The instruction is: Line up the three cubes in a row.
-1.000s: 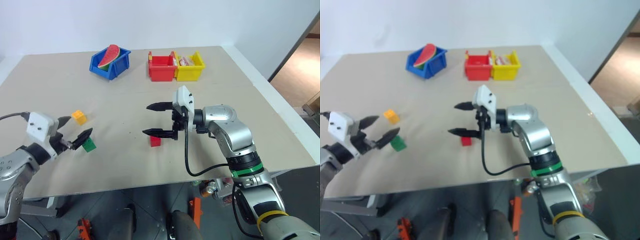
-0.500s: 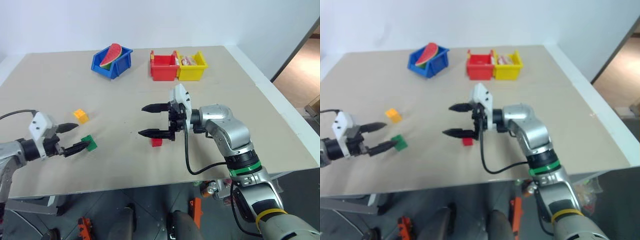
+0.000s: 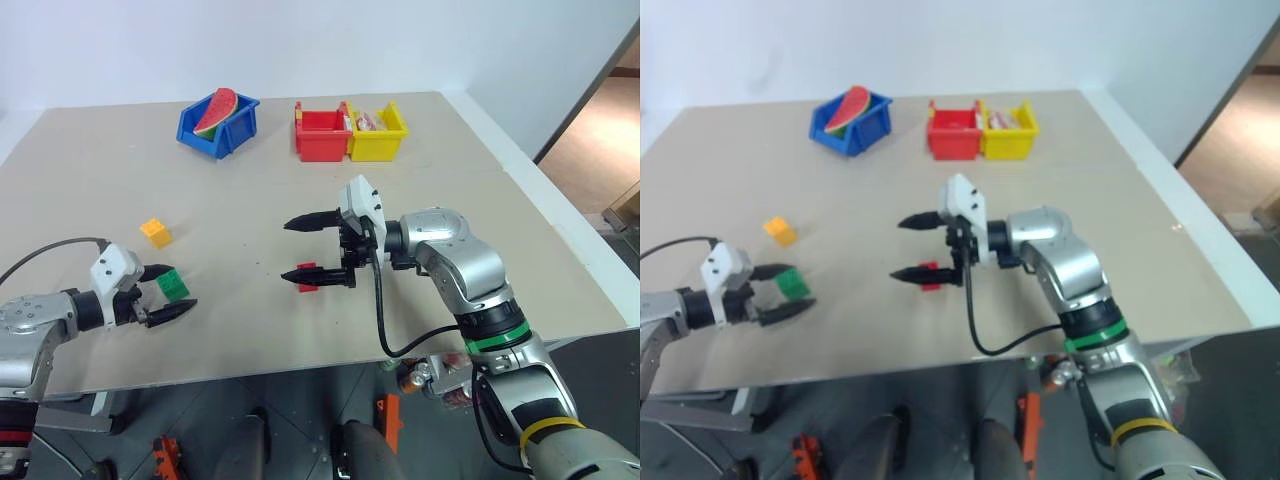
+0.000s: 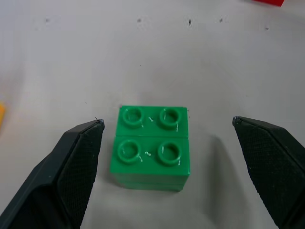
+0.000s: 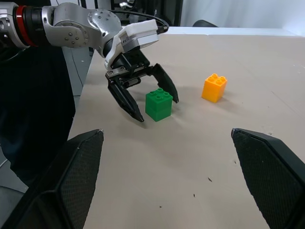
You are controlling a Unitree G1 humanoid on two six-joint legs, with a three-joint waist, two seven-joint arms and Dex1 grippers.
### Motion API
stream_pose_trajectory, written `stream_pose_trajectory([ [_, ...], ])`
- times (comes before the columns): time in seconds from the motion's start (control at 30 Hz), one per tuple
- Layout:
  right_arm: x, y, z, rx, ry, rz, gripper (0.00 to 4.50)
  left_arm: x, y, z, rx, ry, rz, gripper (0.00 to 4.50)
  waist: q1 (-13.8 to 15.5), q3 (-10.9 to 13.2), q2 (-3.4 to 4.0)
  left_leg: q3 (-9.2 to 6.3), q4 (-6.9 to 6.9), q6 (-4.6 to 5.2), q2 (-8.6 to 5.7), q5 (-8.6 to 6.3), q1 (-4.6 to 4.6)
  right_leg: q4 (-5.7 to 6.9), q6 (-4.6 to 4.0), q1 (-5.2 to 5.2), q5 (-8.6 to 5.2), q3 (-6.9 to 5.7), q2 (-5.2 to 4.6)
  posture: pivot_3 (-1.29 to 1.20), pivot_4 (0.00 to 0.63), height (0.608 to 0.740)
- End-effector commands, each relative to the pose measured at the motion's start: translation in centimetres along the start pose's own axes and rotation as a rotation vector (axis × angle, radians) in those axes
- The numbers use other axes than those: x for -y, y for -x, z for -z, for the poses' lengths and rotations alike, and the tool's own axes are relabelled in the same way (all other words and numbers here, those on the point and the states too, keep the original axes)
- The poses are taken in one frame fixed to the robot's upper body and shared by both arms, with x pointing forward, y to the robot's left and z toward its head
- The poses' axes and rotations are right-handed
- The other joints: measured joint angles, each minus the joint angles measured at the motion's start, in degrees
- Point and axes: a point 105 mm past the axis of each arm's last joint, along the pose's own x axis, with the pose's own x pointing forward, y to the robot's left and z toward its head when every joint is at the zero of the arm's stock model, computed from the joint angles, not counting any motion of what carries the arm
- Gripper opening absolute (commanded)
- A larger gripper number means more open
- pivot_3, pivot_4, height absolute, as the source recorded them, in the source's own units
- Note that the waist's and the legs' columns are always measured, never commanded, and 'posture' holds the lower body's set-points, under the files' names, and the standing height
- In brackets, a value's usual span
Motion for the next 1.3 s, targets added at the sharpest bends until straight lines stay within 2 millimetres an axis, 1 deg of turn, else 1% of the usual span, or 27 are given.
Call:
stream_pose_trajectory([
  [0.03,-0.2,0.1,-1.2,0.015,0.068,-0.004,4.5,-0.7,0.1,-0.1,-0.002,-0.016,-0.024,3.61,0.0,0.0,0.0,0.03,0.01,0.0,0.05,0.0,0.0,0.0,-0.06,-0.02,0.04,0.0,0.04,0.0,0.15,0.74],
  [0.07,-0.3,0.1,-1.1,0.014,0.07,-0.004,4.5,-0.8,0.1,-0.1,-0.001,-0.015,-0.03,3.38,0.01,0.0,0.0,0.04,0.01,0.0,0.09,0.0,0.0,0.0,-0.08,-0.03,0.06,0.0,0.08,0.0,0.15,0.74],
  [0.1,-0.3,0.1,-1.1,0.013,0.072,-0.005,4.5,-0.9,0.1,-0.2,0.001,-0.016,-0.031,2.92,0.01,0.0,0.0,0.07,0.01,-0.01,0.16,0.0,0.0,0.0,-0.1,-0.04,0.07,-0.02,0.11,0.0,0.15,0.74],
  [0.17,-0.3,0.1,-1.2,0.013,0.073,-0.005,4.5,-0.9,0.0,-0.2,0.0,-0.02,-0.031,2.3,0.02,0.0,0.0,0.22,0.02,-0.01,0.28,0.0,0.0,0.0,-0.12,-0.04,0.08,-0.06,0.15,0.0,0.15,0.74],
  [0.2,-0.3,0.0,-1.2,0.013,0.073,-0.005,4.5,-0.9,0.0,-0.2,0.0,-0.023,-0.029,1.92,0.02,0.0,0.0,0.33,0.02,-0.01,0.35,0.0,0.0,0.0,-0.13,-0.04,0.09,-0.05,0.16,0.0,0.15,0.74],
  [0.27,-0.3,0.1,-1.1,0.011,0.07,-0.008,4.5,-1.0,-0.1,-0.3,0.004,-0.037,-0.03,1.33,0.03,0.0,0.0,0.78,0.04,0.0,0.63,0.0,0.0,0.0,-0.14,-0.05,0.09,-0.04,0.2,0.0,0.15,0.74],
  [0.33,-0.4,0.1,-1.1,0.007,0.071,-0.013,4.5,-1.1,-0.1,-0.4,0.007,-0.059,-0.038,1.34,0.03,0.0,0.0,0.88,0.05,-0.01,0.67,0.0,0.0,0.0,-0.15,-0.07,0.1,0.01,0.21,0.0,0.15,0.74],
  [0.43,-0.5,0.3,-0.9,-0.002,0.069,-0.018,4.5,-0.6,-0.5,-0.9,0.016,-0.099,-0.004,1.34,0.05,0.0,0.0,0.97,0.06,-0.01,0.69,0.0,0.0,0.0,-0.15,-0.07,0.1,0.02,0.2,0.0,0.15,0.74],
  [0.5,-0.4,0.4,-0.8,-0.007,0.071,-0.017,4.5,0.7,-0.8,-1.1,0.007,-0.156,0.069,1.34,0.05,0.0,0.0,1.02,0.07,-0.01,0.71,0.0,0.0,0.0,-0.15,-0.07,0.1,0.05,0.2,0.0,0.15,0.74],
  [0.57,-0.2,0.8,-0.7,-0.014,0.07,-0.004,4.5,2.8,-2.3,-3.5,0.065,-0.216,0.188,1.34,0.05,0.0,0.0,1.06,0.08,-0.02,0.73,-0.01,0.0,0.0,-0.15,-0.08,0.11,0.05,0.19,0.0,0.15,0.74],
  [0.63,0.1,1.1,-0.6,-0.02,0.068,0.01,4.5,4.3,-3.4,-5.4,0.107,-0.253,0.282,1.34,0.28,0.0,0.0,1.19,0.13,-0.03,0.79,-0.02,-0.07,0.0,-0.14,-0.08,0.11,-0.02,0.17,0.0,0.15,0.74],
  [0.7,0.2,1.2,-0.5,-0.024,0.066,0.02,4.5,5.2,-4.3,-6.3,0.114,-0.277,0.35,1.34,0.31,0.0,0.0,1.6,0.24,-0.05,0.99,-0.03,-0.19,0.0,-0.13,-0.15,0.1,-0.26,0.17,0.0,0.15,0.74],
  [0.77,0.3,1.3,-0.3,-0.029,0.066,0.029,4.5,5.6,-5.3,-6.9,0.108,-0.298,0.392,1.34,0.2,-0.01,-0.01,1.86,0.4,-0.06,1.15,-0.04,-0.22,0.0,-0.08,-0.04,0.14,-0.21,0.22,0.0,0.15,0.74],
  [0.87,0.4,1.4,0.0,-0.036,0.067,0.039,4.5,5.8,-6.5,-6.9,0.079,-0.31,0.434,1.34,0.03,-0.01,-0.01,2.09,0.45,0.0,1.19,0.0,-0.22,0.0,0.03,-0.09,0.23,-0.12,0.3,0.0,0.15,0.74],
  [1.0,0.6,1.6,0.2,-0.045,0.068,0.057,4.5,6.2,-7.9,-7.0,0.082,-0.307,0.459,1.34,0.06,-0.01,-0.01,2.22,0.48,0.13,1.38,0.06,-0.21,0.01,0.03,-0.13,0.25,-0.03,0.5,0.0,0.15,0.74],
  [1.1,0.7,1.6,0.3,-0.049,0.07,0.067,4.5,6.2,-8.3,-6.7,0.071,-0.306,0.46,1.34,0.09,0.0,-0.01,2.25,0.51,0.13,1.53,0.06,-0.21,0.01,-0.01,-0.13,0.28,-0.02,0.66,0.0,0.15,0.74],
  [1.3,0.8,1.9,0.4,-0.057,0.074,0.081,4.5,5.4,-9.1,-6.3,0.057,-0.297,0.417,1.34,0.09,0.0,-0.01,2.25,0.61,0.11,1.74,0.05,-0.19,0.01,-0.16,-0.14,0.38,-0.01,0.86,0.0,0.15,0.74],
])
